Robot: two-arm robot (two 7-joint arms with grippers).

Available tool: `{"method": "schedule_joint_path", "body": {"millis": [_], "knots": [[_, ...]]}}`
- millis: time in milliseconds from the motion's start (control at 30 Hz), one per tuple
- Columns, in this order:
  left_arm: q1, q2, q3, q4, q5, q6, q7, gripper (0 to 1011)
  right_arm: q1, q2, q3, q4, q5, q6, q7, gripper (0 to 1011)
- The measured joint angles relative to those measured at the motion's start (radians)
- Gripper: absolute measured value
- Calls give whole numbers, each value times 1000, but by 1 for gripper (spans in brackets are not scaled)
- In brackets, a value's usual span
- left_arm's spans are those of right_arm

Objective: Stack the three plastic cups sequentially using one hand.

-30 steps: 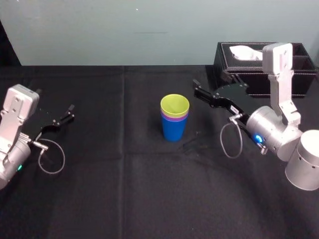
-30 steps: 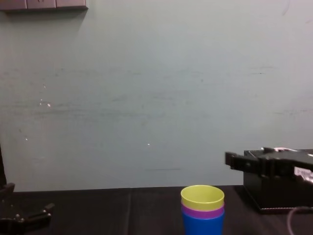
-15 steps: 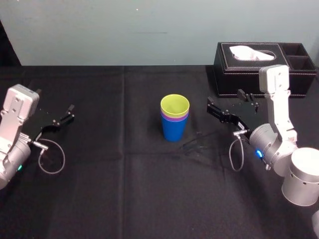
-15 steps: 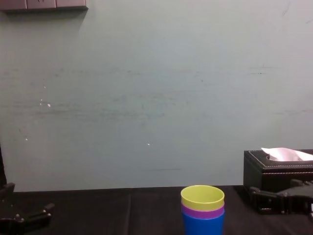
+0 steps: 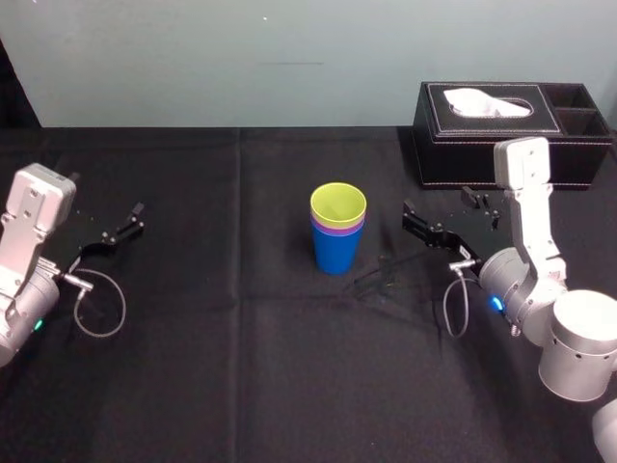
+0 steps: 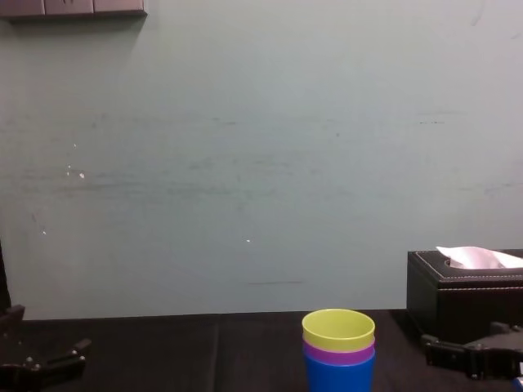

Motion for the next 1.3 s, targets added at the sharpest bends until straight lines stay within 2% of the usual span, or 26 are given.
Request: {"method": "schedule_joint_path", "body": {"millis": [1300], "knots": [[0, 0, 0, 0, 0, 0, 0, 1011, -2, 3, -3, -4, 0, -4, -2, 1003]]}}
